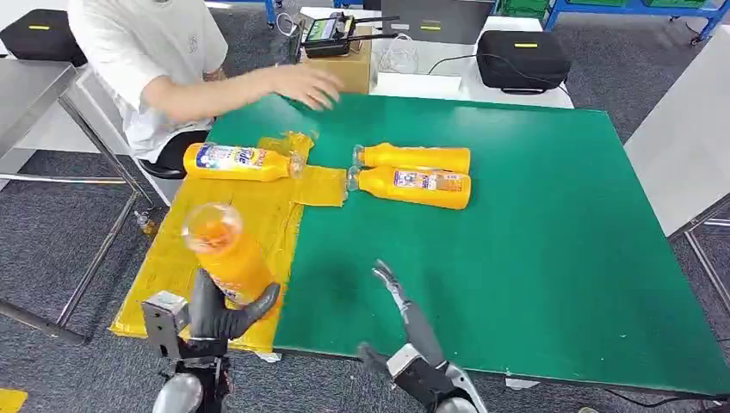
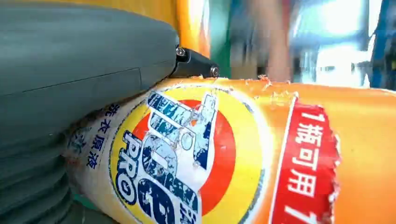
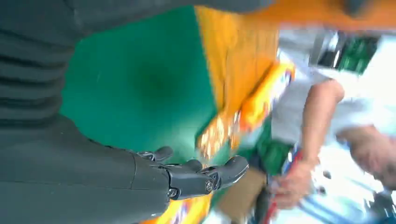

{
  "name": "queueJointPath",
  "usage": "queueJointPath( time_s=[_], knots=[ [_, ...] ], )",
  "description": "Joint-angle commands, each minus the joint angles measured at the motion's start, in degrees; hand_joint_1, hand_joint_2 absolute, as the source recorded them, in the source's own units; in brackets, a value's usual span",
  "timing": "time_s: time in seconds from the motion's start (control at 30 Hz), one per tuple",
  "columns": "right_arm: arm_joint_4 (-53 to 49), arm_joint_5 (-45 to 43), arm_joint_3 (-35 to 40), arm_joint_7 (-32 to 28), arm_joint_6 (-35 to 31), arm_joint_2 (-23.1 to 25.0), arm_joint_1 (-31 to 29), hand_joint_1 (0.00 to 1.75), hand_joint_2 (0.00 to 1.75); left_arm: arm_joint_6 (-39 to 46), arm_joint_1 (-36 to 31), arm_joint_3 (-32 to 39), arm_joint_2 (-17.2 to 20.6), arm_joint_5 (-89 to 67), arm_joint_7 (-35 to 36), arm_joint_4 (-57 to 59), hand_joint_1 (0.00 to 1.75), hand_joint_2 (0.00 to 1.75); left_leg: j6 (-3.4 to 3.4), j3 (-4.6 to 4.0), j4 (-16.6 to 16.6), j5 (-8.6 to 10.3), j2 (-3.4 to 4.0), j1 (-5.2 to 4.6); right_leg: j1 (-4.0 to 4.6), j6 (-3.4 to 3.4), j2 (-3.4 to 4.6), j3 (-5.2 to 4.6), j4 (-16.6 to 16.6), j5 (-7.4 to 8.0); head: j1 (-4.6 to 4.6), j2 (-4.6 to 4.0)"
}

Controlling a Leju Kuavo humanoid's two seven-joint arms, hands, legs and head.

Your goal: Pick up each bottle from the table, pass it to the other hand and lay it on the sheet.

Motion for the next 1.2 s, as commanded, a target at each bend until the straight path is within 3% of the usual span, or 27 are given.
queueJointPath(
  time_s=[0.03,0.2,0.33,0.43,0.6,0.7,0.77,0.8,0.83,0.87,0.9,1.1,1.2],
  knots=[
    [-12.0,2.3,-8.3,-1.9,-1.7,-3.0,3.5,0.0,0.0,8.4,-3.7,5.7,6.5,-27.4,4.6,3.1,1.75,1.75,0.12,0.02,-0.1,0.03,-0.1,-0.02,0.02,-0.17,-0.08,0.04,-0.1,-0.01,0.0,0.0],
    [-11.9,2.3,-8.6,-2.3,-1.3,-2.6,3.2,0.0,0.0,8.1,-4.2,4.9,8.1,-31.1,4.7,4.5,1.75,1.75,0.19,0.07,-0.2,0.07,-0.09,0.01,0.07,-0.27,-0.05,0.08,-0.2,0.05,0.0,0.0],
    [-9.7,0.6,-8.9,-5.0,1.9,-2.0,0.7,0.0,0.0,3.5,-13.3,3.9,16.3,-38.2,7.1,20.6,1.75,1.75,0.13,0.13,-0.2,0.1,-0.13,-0.02,0.03,-0.23,-0.11,0.15,-0.2,0.04,0.02,0.0],
    [-6.1,-1.2,-7.9,-6.1,3.2,-0.6,-1.2,0.0,0.0,1.6,-22.6,3.2,19.1,-41.2,8.2,37.3,1.75,1.75,0.09,0.12,-0.2,0.17,-0.22,-0.01,0.03,-0.23,-0.2,0.17,-0.1,0.07,0.02,0.0],
    [-5.0,-1.4,-6.6,-6.3,3.3,-0.4,-1.3,0.0,0.0,1.1,-25.5,2.4,19.5,-43.0,9.3,43.1,1.75,1.75,0.09,0.11,-0.2,0.22,-0.09,0.06,0.11,-0.29,-0.05,0.1,-0.1,0.11,0.0,0.0],
    [0.8,-3.1,-3.8,-7.7,4.6,0.6,-4.8,0.0,0.0,-1.4,-27.1,1.3,21.9,-45.4,11.2,49.8,1.75,1.75,0.09,0.27,-0.3,0.22,0.02,0.03,0.06,-0.27,0.06,0.24,-0.1,0.11,0.02,0.0],
    [2.3,-3.7,-3.4,-8.0,4.3,0.9,-5.4,0.0,0.0,-2.6,-29.0,1.0,21.6,-46.1,11.7,53.4,1.75,1.75,0.0,0.22,-0.2,0.15,0.1,0.04,0.05,-0.18,0.16,0.21,0.0,0.07,0.0,0.0],
    [2.8,-4.2,-3.3,-8.3,4.1,0.9,-5.5,0.0,0.0,-3.0,-30.1,0.9,21.3,-46.3,11.8,55.1,1.52,1.75,0.04,0.3,-0.3,0.21,0.11,0.05,0.08,-0.27,0.18,0.26,-0.1,0.13,0.02,0.0],
    [3.1,-4.8,-3.3,-8.3,3.9,0.9,-5.5,0.0,0.0,-4.4,-31.5,1.6,20.3,-45.7,12.8,57.1,0.66,1.75,0.01,0.29,-0.2,0.21,0.04,0.02,0.03,-0.23,0.1,0.29,0.0,0.1,0.0,0.0],
    [3.2,-4.9,-3.4,-8.3,3.9,0.8,-5.4,0.0,0.0,-4.8,-32.0,1.7,19.9,-45.6,13.2,57.3,0.24,1.75,0.05,0.29,-0.3,0.3,-0.01,0.05,0.08,-0.32,0.06,0.29,-0.1,0.19,-0.02,0.0],
    [3.4,-5.5,-3.4,-8.4,4.2,0.9,-5.5,0.0,0.0,-8.9,-33.1,2.6,19.3,-43.7,13.8,58.6,0.0,1.75,0.0,0.34,-0.2,0.21,-0.08,0.01,0.02,-0.19,-0.04,0.31,0.0,0.07,0.0,0.0],
    [5.7,-6.1,-3.4,-8.4,4.5,1.3,-6.8,0.0,0.0,-18.3,-33.7,7.4,18.9,-35.1,12.1,58.7,0.0,1.75,0.01,0.46,-0.2,0.24,0.21,0.04,0.06,-0.25,0.23,0.4,0.1,0.19,-0.02,0.0],
    [9.2,-7.3,-2.7,-9.5,4.4,1.9,-8.9,0.0,0.0,-32.8,-32.9,8.4,21.8,-24.9,8.4,56.5,0.0,1.75,-0.02,0.6,-0.2,0.22,0.07,0.02,0.03,-0.2,0.11,0.58,0.1,0.1,0.02,0.0]
  ],
)
